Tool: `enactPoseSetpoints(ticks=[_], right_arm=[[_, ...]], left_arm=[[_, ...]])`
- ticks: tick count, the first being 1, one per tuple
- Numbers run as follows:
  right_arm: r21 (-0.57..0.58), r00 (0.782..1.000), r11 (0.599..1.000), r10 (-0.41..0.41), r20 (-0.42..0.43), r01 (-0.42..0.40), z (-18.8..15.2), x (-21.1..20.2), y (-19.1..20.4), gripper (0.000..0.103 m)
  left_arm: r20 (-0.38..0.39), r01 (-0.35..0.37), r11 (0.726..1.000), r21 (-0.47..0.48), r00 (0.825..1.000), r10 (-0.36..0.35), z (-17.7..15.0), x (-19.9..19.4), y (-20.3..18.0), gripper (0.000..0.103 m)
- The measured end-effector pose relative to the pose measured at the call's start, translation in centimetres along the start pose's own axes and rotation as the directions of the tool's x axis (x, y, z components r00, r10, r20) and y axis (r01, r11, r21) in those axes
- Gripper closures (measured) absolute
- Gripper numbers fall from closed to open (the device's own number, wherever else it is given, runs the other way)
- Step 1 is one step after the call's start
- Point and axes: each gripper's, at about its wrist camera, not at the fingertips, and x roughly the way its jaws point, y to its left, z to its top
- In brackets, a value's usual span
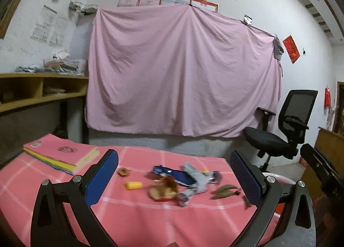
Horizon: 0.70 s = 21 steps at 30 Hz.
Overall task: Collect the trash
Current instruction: 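Move both tools back over the table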
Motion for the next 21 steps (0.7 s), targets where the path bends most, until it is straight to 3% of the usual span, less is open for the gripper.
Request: enactPoseSetpoints(ticks=[10,17,21], right_arm=[[-0.045,0.998,0.998,0.042,-0.052,-0.045,-0.7,2.3,3.2,0.000],[-0.064,0.977,0.998,-0.014,-0.212,0.000,-2.0,5.3,3.5,0.000],[-0.014,0.951,1.000,-0.014,-0.309,0.011,-2.9,6.9,2.4,0.000]], left_arm=[[0.022,-0.060,0.995,0.074,0.998,0.058,-1.8,0.1,2.0,0.001],[-0.107,-0.046,0.998,0.042,0.993,0.051,-2.2,2.9,3.2,0.001],[-0.216,-0.036,0.998,0.051,0.975,0.046,-2.7,5.2,3.1,0.002]])
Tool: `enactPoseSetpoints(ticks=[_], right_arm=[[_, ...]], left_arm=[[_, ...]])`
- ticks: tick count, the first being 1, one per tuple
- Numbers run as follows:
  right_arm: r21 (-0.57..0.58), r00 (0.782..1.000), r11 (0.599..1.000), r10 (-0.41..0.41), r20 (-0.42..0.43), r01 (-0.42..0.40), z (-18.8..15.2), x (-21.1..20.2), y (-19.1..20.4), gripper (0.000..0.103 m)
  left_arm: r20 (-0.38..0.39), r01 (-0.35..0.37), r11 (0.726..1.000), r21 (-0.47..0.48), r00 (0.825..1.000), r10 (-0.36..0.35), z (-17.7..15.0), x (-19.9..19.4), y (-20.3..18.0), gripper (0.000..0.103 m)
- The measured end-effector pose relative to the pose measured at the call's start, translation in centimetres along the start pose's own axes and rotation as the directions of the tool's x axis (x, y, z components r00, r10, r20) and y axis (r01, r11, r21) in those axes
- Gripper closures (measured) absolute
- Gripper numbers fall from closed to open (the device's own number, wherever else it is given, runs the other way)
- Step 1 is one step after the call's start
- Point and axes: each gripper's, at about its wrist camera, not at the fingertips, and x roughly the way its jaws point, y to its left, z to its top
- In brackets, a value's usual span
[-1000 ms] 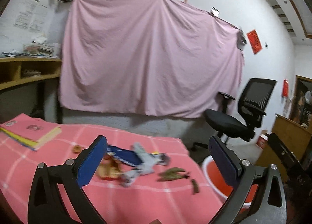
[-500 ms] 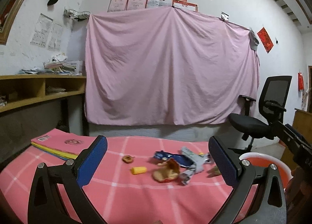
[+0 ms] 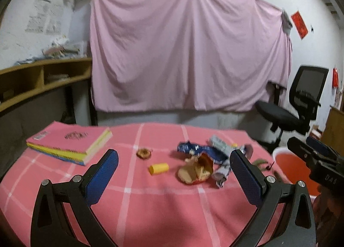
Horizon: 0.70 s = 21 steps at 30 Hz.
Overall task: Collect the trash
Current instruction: 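Move both tools back over the table, then grasp the dried pods with the right tool while the left tool grasps the tan wrapper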
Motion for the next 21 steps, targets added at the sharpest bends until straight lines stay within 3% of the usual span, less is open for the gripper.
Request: enactPoseSetpoints(ticks=[3,5,9,10,14,16,21], right_arm=[[0.032,0.997,0.999,0.014,-0.075,-0.011,-0.3,1.2,-0.7,0.000],[0.043,0.991,0.999,0.029,-0.133,-0.023,-0.7,2.0,-0.7,0.003],[0.045,0.971,0.998,0.054,-0.232,-0.045,-1.2,3.6,-0.5,0.011],[0.043,0.967,0.998,0.055,-0.249,-0.046,-1.3,3.8,-0.5,0.017],[0.035,0.946,0.998,0.059,-0.319,-0.051,-1.7,5.0,-0.3,0.022],[0.040,0.936,0.997,0.070,-0.344,-0.060,-1.9,5.3,-0.4,0.034],[0.053,0.925,0.996,0.090,-0.370,-0.076,-2.0,5.6,-0.5,0.052]], left_arm=[[-0.087,0.008,1.000,0.009,0.996,-0.008,-0.1,1.9,-0.3,0.003],[-0.141,0.032,0.999,0.011,0.990,-0.030,-0.3,3.1,-0.7,0.010],[-0.235,0.076,0.997,0.019,0.970,-0.070,-0.5,5.1,-1.2,0.042],[-0.258,0.091,0.996,0.017,0.962,-0.083,-0.6,5.7,-1.3,0.047],[-0.309,0.135,0.991,-0.004,0.942,-0.130,-0.8,7.0,-1.5,0.057],[-0.332,0.148,0.989,-0.017,0.932,-0.145,-0.9,7.6,-1.5,0.066],[-0.352,0.166,0.985,-0.051,0.920,-0.174,-0.5,8.0,-1.3,0.069]])
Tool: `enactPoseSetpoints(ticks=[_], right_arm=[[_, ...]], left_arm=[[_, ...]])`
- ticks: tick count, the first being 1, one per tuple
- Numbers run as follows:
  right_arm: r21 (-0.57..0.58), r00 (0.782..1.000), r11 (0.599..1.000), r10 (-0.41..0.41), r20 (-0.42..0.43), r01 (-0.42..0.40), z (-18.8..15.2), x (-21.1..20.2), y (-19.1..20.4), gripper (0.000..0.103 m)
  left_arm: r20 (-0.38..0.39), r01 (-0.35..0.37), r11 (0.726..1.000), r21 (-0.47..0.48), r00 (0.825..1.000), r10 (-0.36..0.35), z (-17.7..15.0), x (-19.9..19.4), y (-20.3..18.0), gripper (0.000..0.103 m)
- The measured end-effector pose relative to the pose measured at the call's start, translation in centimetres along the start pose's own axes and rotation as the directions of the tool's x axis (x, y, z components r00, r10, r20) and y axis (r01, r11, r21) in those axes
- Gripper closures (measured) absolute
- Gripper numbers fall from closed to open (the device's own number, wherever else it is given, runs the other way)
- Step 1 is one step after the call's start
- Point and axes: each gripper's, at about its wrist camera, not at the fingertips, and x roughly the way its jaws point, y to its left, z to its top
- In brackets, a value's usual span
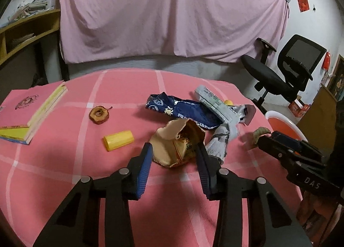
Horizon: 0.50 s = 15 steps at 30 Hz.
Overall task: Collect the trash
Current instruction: 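Grasp the dried pods with the right tool while the left tool grasps the tan wrapper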
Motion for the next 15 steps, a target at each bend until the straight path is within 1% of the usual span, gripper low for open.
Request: enactPoseSetpoints(ticks=[2,4,6,9,11,12,13,15], right_arm=[[0.000,1.000,1.000,0.006,-0.009,-0.006,0.0,0.1,0.0,0.054],[-0.003,1.000,1.000,0.009,-0.014,-0.009,0.0,0.2,0.1,0.062],[-0.007,1.000,1.000,0.014,-0.019,-0.014,0.1,0.3,0.2,0.065],[-0.012,0.999,1.000,0.022,-0.025,-0.022,0.2,0.3,0.3,0.070],[-0.012,0.999,0.999,0.031,-0.027,-0.032,0.2,0.4,0.4,0.080],[-0.010,0.999,0.999,0.036,-0.029,-0.036,0.2,0.4,0.4,0.086],[-0.007,0.999,0.999,0.043,-0.030,-0.044,0.1,0.4,0.3,0.088],[-0.004,0.998,0.998,0.056,-0.023,-0.056,0.1,0.3,0.3,0.089]], left_arm=[[-0.002,0.014,1.000,0.002,1.000,-0.014,0.1,0.0,0.0,0.074],[-0.001,0.026,1.000,0.015,1.000,-0.026,0.1,-0.2,-0.1,0.081],[-0.010,0.036,0.999,0.033,0.999,-0.036,0.3,-0.1,-0.4,0.087],[-0.022,0.027,0.998,0.059,0.999,-0.026,0.2,0.2,-1.0,0.089],[-0.020,0.032,0.998,0.059,0.999,-0.031,0.3,0.1,-1.0,0.091],[-0.019,0.037,0.998,0.056,0.999,-0.036,0.2,0.2,-0.9,0.094],[-0.014,0.043,0.998,0.050,0.999,-0.042,0.2,0.1,-0.7,0.096],[-0.004,0.045,0.998,0.045,0.999,-0.045,0.1,-0.3,-0.7,0.096]])
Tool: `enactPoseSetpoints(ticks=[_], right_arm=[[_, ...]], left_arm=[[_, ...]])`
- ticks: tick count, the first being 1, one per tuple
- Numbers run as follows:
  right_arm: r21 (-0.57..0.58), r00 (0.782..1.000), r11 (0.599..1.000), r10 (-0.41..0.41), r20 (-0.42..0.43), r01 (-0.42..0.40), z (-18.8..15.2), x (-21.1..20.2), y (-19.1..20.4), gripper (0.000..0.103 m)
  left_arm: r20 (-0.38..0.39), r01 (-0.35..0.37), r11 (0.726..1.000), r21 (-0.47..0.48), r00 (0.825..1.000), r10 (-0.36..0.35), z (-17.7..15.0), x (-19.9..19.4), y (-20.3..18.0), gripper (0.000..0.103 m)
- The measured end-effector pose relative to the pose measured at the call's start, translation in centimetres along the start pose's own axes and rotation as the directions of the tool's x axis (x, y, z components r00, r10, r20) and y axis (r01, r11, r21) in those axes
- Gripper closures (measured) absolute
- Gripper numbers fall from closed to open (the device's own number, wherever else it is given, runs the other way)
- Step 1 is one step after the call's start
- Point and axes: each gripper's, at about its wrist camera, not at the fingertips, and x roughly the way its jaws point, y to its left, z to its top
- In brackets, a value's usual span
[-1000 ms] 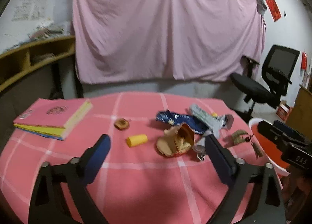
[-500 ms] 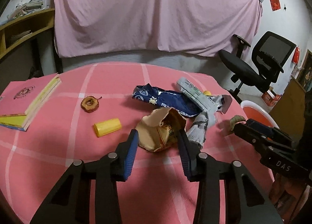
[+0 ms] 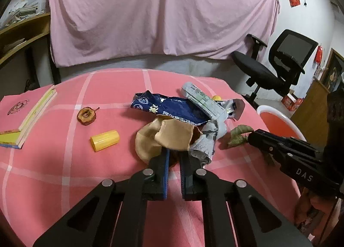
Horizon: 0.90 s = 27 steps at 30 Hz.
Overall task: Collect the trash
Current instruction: 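Grasp the dried pods with the right tool while the left tool grasps the tan wrapper, then carry the pods with the right tool while the left tool carries the wrapper over the bucket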
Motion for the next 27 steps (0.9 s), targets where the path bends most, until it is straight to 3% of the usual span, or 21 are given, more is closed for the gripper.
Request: enactPoseSetpoints(ticks=[10,16,21,25,27], right_arm=[[-0.050,0.998,0.997,0.054,0.042,-0.052,-0.5,-1.1,1.4,0.093],[-0.097,0.988,0.993,0.078,0.135,-0.066,-0.9,-2.9,2.4,0.093],[-0.146,0.964,0.988,0.079,0.254,-0.043,-1.2,-5.1,3.3,0.093],[-0.135,0.927,0.990,0.072,0.367,-0.024,-1.5,-7.0,2.9,0.093],[-0.111,0.898,0.994,0.062,0.436,-0.015,-1.5,-8.3,2.3,0.093]], left_arm=[[0.092,-0.016,0.999,-0.039,0.996,0.020,-1.2,-3.0,-0.1,0.097],[0.190,-0.046,0.998,-0.045,0.980,0.054,-2.0,-5.8,-0.8,0.097],[0.285,-0.088,0.996,0.010,0.955,0.082,-2.4,-7.7,-2.9,0.097],[0.360,-0.088,0.994,0.058,0.931,0.062,-1.9,-8.7,-5.0,0.097],[0.394,-0.089,0.992,0.087,0.918,0.048,-1.6,-9.2,-6.2,0.097]])
